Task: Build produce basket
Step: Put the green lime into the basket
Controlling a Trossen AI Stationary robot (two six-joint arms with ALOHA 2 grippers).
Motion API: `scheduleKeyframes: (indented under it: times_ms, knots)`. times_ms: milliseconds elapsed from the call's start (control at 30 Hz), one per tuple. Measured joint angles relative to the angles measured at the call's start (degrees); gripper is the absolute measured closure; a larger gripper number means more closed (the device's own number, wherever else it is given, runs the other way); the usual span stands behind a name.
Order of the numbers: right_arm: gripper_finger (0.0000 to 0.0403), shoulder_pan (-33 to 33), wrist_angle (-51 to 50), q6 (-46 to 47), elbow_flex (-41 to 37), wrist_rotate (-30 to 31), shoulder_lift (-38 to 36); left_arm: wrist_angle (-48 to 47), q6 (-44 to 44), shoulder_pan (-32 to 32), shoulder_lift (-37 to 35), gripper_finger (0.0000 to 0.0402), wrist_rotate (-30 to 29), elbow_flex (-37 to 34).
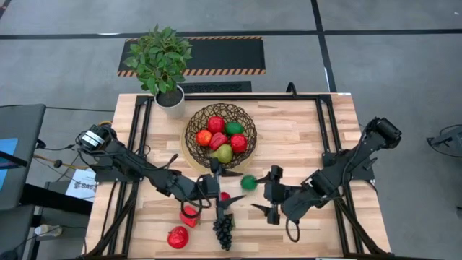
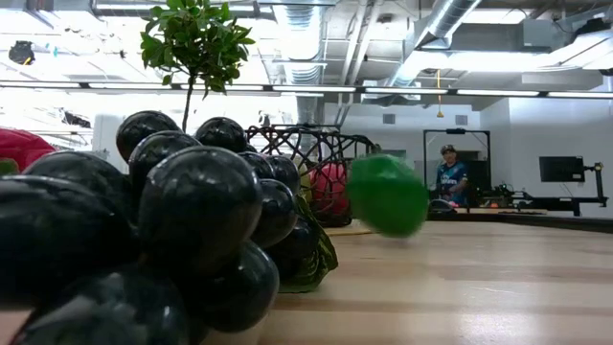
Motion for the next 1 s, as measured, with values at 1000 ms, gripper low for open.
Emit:
scheduleKeyframes:
  times_ms: [1000]
  knots:
    - [0.0026,-6.19,9.42,9.09,-17.45,0.8,-0.02,-22.51,-26.28,-2.37,-6.4,0.0093,11.23,-0.01]
